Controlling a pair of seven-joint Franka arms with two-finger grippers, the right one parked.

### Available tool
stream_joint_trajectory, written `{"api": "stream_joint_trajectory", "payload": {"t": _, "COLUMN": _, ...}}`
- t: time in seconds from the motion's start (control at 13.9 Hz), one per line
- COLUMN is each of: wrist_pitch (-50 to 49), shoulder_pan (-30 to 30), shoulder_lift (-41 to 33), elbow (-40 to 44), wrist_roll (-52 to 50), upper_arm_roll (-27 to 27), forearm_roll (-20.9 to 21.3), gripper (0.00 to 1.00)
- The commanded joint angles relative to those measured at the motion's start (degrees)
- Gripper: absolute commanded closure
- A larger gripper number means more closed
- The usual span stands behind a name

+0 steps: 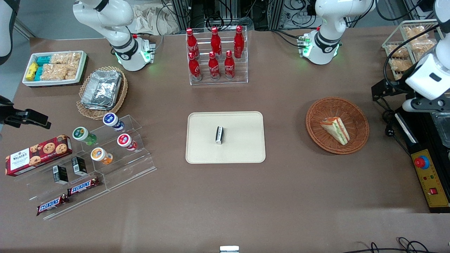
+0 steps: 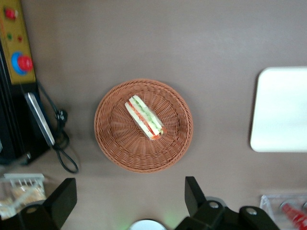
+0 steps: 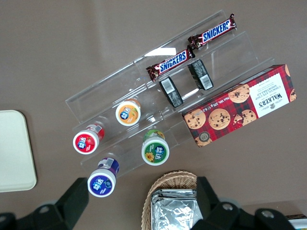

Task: Place sandwich from basket to tray
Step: 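Move the left gripper over the wicker basket toward the wrapped sandwich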

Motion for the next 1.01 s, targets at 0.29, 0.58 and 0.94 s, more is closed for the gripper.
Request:
{"api": "stream_joint_trajectory", "payload": {"t": 0.29, "wrist_pitch": 21.48, "shoulder_pan": -0.84, "shoulder_lift": -6.28, "elbow": -24.40, "wrist_roll": -29.87, "upper_arm_roll": -2.29, "forearm_roll": 1.18, "gripper": 0.00}}
{"api": "stream_joint_trajectory", "payload": {"t": 0.58, "wrist_pitch": 40.13, "shoulder_pan": -0.66, "shoulder_lift": -7.35, "elbow": -41.64, "wrist_roll": -44.25, "upper_arm_roll": -2.20, "forearm_roll": 1.45, "gripper": 0.00}}
{"api": "stream_joint_trajectory", "payload": {"t": 0.94, "wrist_pitch": 55.78, "shoulder_pan": 0.04, "shoulder_lift": -5.94, "elbow": -53.52, "wrist_roll": -44.34, "upper_arm_roll": -1.68, "forearm_roll": 1.45, "gripper": 0.00}}
